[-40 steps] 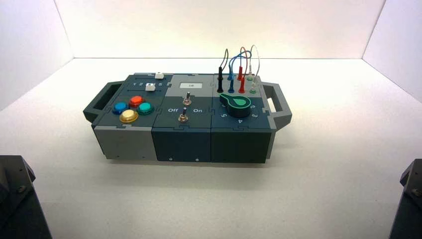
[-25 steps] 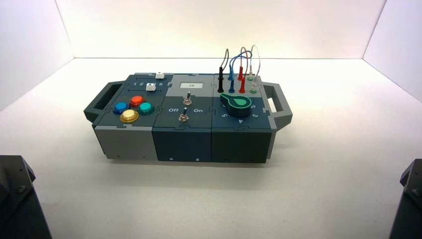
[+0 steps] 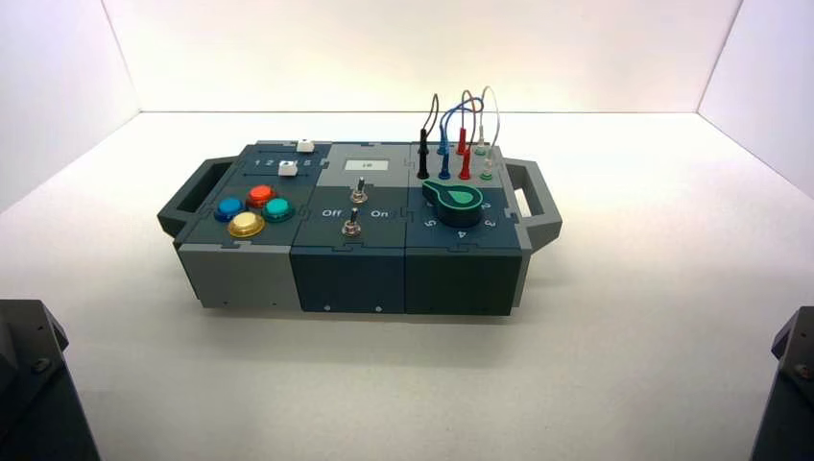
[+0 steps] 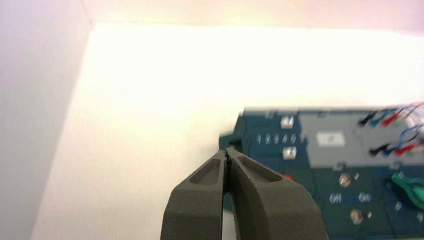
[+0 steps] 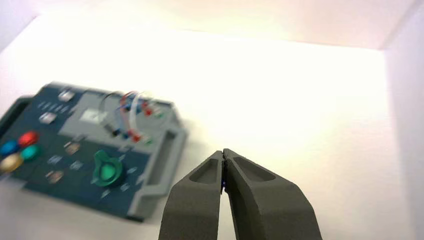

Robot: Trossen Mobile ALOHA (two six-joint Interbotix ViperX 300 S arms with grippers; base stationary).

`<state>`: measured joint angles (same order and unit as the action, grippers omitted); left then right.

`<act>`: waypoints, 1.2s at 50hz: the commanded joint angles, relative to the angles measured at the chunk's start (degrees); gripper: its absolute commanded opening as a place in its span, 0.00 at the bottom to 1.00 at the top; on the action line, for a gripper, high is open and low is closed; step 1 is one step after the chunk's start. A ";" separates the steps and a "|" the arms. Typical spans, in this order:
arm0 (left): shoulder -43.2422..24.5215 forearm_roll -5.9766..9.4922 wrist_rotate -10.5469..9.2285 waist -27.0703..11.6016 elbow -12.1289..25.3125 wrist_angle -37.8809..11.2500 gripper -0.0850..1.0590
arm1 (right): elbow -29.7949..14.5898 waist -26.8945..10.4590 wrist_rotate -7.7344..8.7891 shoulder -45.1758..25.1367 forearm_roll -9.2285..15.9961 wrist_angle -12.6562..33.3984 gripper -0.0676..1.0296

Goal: Flip the bottom switch off with the right gripper.

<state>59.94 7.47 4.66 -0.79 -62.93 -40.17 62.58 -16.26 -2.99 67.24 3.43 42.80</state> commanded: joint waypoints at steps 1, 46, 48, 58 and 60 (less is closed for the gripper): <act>-9.84 0.09 0.79 -0.26 5.54 0.00 0.05 | -3.34 -4.83 0.00 -5.27 2.29 -0.26 0.04; -47.72 -0.79 2.81 -10.46 15.21 0.18 0.05 | -14.68 -15.21 -0.35 -26.37 8.35 0.97 0.04; -48.78 -0.88 3.08 -10.46 15.29 0.26 0.05 | -15.12 -15.38 -0.35 -26.98 8.53 1.05 0.04; -53.44 -0.88 4.13 -10.46 15.64 0.88 0.05 | -16.79 -18.28 -0.35 -29.44 9.84 1.41 0.04; -54.40 -0.88 4.13 -10.46 15.64 0.97 0.05 | -17.23 -19.51 -0.26 -30.50 10.37 1.58 0.04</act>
<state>6.50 6.68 8.35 -11.07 -48.34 -39.73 47.81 -33.49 -3.16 38.14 12.66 44.38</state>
